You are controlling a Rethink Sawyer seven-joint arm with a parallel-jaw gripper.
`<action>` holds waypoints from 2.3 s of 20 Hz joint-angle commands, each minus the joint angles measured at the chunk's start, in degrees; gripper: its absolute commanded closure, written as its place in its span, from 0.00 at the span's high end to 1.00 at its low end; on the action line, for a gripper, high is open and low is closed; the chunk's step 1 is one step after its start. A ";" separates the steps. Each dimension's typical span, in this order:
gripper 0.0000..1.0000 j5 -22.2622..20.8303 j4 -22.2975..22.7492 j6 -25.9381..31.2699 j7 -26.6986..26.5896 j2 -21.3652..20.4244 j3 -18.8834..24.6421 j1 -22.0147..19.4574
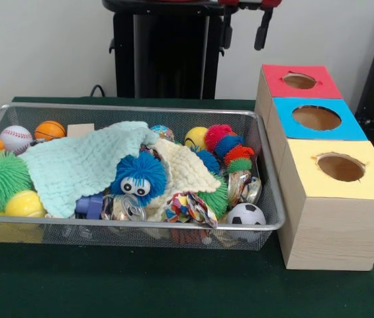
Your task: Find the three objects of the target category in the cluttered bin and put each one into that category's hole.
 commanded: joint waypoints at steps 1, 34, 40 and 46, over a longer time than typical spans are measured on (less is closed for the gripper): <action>1.00 -2.84 -2.96 -3.63 1.21 4.34 4.59 -3.85; 1.00 -11.82 -2.48 -15.13 1.23 13.37 5.91 -9.35; 1.00 -14.90 -4.85 -16.16 0.74 16.62 4.56 -8.95; 1.00 -14.98 -3.66 -18.48 2.61 17.80 6.25 -11.05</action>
